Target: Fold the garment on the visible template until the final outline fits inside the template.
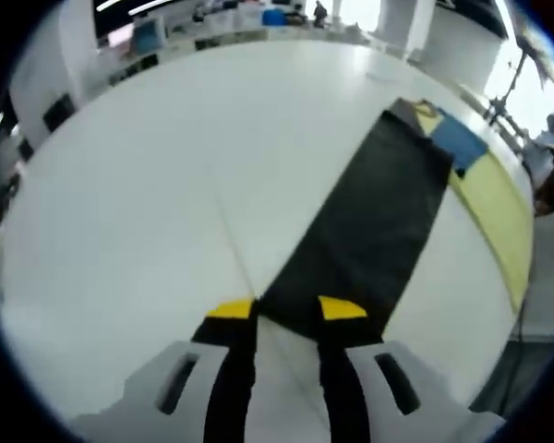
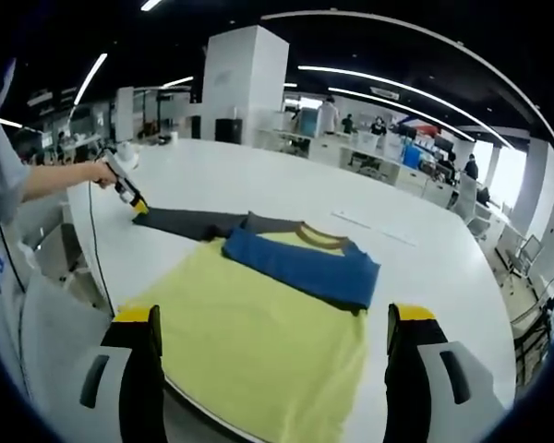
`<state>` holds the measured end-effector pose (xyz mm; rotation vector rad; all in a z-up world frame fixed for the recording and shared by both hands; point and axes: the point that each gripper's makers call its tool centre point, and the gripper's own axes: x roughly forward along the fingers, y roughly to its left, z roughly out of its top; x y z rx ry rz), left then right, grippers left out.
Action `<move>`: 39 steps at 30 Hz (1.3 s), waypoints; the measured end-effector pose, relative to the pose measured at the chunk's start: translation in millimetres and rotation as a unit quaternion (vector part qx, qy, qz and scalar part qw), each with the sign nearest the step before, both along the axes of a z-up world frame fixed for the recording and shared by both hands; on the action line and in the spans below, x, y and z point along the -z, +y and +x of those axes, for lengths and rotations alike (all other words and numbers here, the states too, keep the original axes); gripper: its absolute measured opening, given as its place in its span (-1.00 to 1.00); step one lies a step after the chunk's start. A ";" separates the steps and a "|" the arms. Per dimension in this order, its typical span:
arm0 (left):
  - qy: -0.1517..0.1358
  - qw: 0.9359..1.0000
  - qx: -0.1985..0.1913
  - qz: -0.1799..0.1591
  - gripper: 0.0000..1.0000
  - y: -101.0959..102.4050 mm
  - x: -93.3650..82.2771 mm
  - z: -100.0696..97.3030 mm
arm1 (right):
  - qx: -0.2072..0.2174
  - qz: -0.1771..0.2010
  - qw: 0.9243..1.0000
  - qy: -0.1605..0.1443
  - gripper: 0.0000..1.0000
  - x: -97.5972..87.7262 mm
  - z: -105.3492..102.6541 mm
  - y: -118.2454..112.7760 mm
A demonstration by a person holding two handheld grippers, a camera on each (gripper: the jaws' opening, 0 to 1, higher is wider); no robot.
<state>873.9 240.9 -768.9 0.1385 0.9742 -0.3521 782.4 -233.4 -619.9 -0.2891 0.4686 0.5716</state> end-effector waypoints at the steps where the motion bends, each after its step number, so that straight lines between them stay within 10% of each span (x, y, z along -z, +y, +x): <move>1: 0.000 1.000 0.000 0.002 -0.60 1.0 0.1 0.3 | -0.001 0.010 1.000 0.000 1.00 -1.4 0.2 1.6; 39: 0.023 0.996 -0.083 -0.015 -1.00 -5.6 -3.1 -1.3 | 0.002 0.014 1.000 0.005 1.00 2.5 0.2 -19.8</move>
